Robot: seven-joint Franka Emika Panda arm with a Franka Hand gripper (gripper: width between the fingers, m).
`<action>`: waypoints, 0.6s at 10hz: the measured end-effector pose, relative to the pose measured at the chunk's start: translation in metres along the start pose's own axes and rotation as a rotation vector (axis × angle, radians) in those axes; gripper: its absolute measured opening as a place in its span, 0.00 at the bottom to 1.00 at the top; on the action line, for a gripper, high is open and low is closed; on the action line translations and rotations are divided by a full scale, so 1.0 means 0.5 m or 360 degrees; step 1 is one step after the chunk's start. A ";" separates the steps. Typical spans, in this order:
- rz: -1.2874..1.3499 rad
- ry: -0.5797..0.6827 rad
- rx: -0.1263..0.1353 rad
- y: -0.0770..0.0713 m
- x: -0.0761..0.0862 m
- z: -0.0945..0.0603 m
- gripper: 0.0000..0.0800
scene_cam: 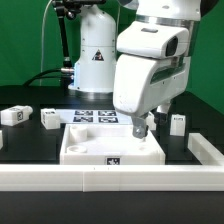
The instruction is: Assemble one leg
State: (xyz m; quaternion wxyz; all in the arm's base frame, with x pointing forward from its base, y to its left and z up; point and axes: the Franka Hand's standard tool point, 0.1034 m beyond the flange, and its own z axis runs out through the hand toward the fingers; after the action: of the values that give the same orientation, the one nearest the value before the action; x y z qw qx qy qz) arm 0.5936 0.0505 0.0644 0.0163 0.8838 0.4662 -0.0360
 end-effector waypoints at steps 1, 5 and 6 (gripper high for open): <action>-0.0024 -0.0012 -0.0011 0.000 0.000 0.000 0.81; -0.0024 -0.0011 -0.0011 -0.001 0.002 0.000 0.81; -0.0024 -0.0011 -0.0011 -0.001 0.002 0.000 0.81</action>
Offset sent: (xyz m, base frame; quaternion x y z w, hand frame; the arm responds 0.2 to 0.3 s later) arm 0.0000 0.0000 0.0000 0.0000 0.0000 0.0000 1.0000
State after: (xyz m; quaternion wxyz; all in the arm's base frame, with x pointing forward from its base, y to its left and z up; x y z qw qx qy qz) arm 0.5935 0.0516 0.0643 0.0206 0.8800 0.4730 -0.0375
